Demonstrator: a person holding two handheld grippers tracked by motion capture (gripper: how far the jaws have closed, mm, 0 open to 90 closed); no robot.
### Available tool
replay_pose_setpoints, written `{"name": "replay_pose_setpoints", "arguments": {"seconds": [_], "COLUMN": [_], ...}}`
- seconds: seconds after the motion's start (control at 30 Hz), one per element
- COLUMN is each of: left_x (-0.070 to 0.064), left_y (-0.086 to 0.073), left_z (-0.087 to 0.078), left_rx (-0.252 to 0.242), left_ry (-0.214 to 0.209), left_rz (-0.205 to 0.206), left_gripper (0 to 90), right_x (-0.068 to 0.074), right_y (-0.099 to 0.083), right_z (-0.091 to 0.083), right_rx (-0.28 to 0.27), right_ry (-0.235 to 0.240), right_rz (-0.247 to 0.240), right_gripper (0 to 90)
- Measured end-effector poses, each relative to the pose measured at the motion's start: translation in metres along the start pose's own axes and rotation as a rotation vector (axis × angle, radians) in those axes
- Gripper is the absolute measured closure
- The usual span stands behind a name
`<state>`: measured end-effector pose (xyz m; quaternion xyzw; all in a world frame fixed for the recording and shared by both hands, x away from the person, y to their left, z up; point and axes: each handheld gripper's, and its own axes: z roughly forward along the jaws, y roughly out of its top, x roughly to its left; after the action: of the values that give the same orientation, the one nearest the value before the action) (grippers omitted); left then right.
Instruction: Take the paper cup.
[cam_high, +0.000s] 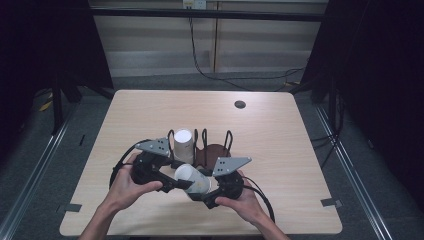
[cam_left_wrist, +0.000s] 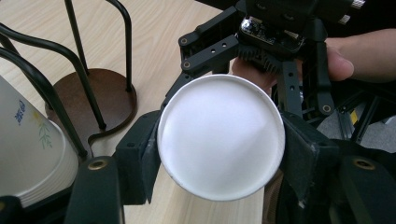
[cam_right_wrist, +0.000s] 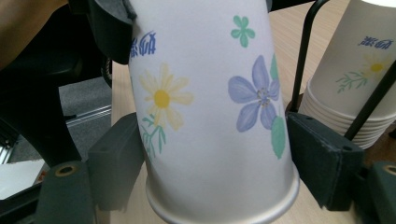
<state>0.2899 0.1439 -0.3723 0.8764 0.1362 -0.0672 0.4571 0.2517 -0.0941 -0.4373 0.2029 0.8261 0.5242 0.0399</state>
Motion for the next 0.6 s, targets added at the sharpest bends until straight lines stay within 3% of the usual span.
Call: {"name": "replay_pose_setpoints", "arguments": {"seconds": [0.2, 0.6], "left_x": [-0.0001, 0.0021], "left_y": [-0.0005, -0.0017], "left_z": [-0.0011, -0.0013], "left_rx": [-0.013, -0.019], "left_ry": [0.008, 0.0], "left_rz": [0.009, -0.008], "left_gripper": [35.0, 20.0], "right_x": [-0.0002, -0.0021], "right_y": [0.0004, 0.0004], "right_z": [-0.001, -0.0011], "right_rx": [-0.004, 0.013], "right_ry": [-0.003, 0.008], "right_rz": [0.007, 0.024], "right_gripper": [23.8, 24.3]}}
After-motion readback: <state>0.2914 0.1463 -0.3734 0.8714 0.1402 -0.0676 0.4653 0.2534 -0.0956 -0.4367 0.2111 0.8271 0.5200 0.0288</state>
